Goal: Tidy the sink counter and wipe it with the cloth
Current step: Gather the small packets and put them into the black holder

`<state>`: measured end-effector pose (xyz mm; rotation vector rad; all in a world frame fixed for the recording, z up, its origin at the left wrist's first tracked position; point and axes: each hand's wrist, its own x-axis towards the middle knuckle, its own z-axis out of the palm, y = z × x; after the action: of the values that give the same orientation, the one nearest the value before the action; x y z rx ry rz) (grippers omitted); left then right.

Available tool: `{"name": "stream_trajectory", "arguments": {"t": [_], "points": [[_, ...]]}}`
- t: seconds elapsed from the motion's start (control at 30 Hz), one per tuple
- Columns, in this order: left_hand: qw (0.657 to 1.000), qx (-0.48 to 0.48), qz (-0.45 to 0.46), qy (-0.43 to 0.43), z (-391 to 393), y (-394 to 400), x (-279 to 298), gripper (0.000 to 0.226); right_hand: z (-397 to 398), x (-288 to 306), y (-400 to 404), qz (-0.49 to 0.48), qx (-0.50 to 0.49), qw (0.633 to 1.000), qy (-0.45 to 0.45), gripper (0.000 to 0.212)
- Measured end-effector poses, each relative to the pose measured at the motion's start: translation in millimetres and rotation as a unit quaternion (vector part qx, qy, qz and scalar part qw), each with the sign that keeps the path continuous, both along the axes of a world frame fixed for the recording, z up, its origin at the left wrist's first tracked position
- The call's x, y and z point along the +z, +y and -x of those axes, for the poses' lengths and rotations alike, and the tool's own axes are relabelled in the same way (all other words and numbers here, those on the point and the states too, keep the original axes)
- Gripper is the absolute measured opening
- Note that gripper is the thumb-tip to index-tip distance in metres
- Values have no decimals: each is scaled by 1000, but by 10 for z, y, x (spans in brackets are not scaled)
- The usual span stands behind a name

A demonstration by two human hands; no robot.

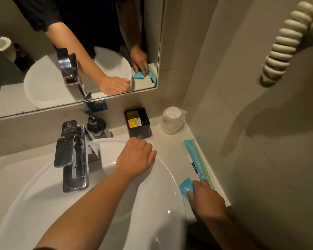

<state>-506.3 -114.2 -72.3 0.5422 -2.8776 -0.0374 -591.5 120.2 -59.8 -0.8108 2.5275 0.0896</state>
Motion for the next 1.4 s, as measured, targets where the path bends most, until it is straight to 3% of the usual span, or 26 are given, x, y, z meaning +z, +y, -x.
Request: {"name": "stream_trajectory", "arguments": {"t": [0.1,0.17,0.2,0.3,0.4,0.43,0.5,0.57,0.73,0.83,0.93,1.13,1.27,1.4], "points": [[1000,3,-10,1,-9,20,36,47,49,4,-14,34,-31,998,-34,35],[1000,0,-17,-1,-17,32,49,48,121,62,-10,89,-69,989,-90,21],[1000,0,-26,-3,-20,36,51,49,159,119,-5,137,-96,978,-129,14],[997,4,-72,-12,-22,20,68,48,272,332,-37,271,-194,912,-240,34],[982,39,-181,37,22,72,185,40,369,601,-218,357,-231,858,-288,23],[961,80,-252,80,48,124,268,34,403,664,-314,379,-228,846,-297,25],[887,156,-402,164,108,217,455,25,449,784,-553,408,-214,837,-294,31],[825,176,-492,214,168,264,606,23,477,879,-831,421,-191,838,-289,23],[756,242,-536,287,270,100,832,16,516,975,-1488,435,-107,852,-271,25],[729,293,-526,326,313,-99,896,13,544,980,-1812,425,-64,862,-271,5],[718,332,-509,340,350,-320,908,11,609,951,-2075,414,-49,866,-275,18],[721,384,-459,349,476,-588,774,11,784,835,-2429,407,-10,876,-258,12],[760,395,-406,318,510,-703,692,15,843,744,-2560,389,19,889,-239,12],[776,423,-375,278,519,-779,539,16,870,597,-2611,353,44,915,-189,13]]}}
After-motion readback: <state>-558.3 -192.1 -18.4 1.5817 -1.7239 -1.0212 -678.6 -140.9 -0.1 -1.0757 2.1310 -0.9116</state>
